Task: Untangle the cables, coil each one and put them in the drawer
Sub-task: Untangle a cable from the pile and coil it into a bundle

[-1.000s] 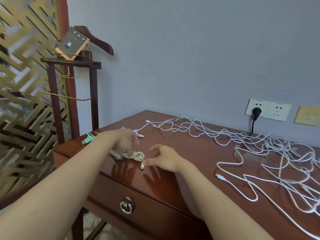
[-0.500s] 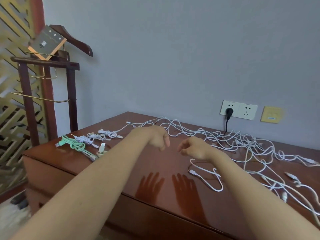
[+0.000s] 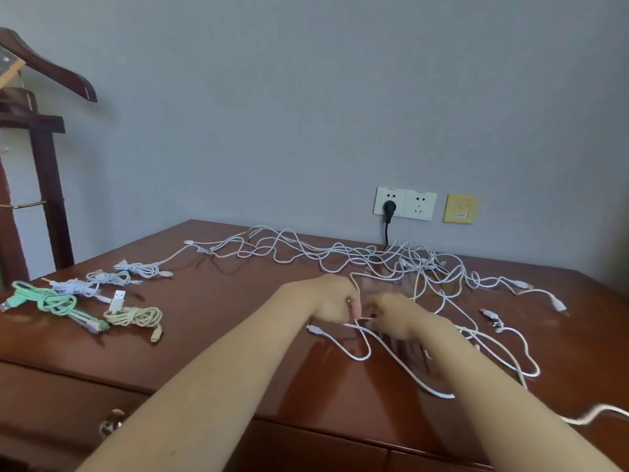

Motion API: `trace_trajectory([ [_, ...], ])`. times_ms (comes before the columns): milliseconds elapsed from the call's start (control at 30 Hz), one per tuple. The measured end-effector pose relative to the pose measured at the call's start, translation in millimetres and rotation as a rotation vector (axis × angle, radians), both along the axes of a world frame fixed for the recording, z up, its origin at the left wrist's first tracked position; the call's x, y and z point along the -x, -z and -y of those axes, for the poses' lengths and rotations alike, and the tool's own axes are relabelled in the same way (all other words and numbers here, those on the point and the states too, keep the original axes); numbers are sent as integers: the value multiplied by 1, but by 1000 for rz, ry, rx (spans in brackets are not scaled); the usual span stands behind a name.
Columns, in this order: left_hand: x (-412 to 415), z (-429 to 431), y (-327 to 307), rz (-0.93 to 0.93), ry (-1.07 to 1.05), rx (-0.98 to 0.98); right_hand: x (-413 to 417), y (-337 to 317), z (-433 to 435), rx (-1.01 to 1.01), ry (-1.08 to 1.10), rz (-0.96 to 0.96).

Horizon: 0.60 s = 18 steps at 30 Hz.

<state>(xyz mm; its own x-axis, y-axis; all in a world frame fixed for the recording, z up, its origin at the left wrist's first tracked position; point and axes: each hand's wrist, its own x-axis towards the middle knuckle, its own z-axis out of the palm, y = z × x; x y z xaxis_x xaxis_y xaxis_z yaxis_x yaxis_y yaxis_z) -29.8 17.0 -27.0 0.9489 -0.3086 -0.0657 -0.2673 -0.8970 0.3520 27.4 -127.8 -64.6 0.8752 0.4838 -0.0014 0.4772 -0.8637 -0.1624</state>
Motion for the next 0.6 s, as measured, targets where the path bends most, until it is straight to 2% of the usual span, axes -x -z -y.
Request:
trace_trajectory([
  [100, -5, 7, 6, 17, -13, 14, -2, 5, 6, -16, 35, 38],
  [267, -19, 9, 18, -41, -37, 21, -3, 8, 15, 227, 117, 214],
  [333, -25, 12, 19, -43, -38, 46, -6, 11, 19, 251, 177, 299],
  [467, -37, 16, 20, -86, -29, 33, -13, 13, 29, 156, 273, 352],
  [600, -49, 23, 23, -123, -26, 89, -26, 13, 37, -43, 365, 338],
])
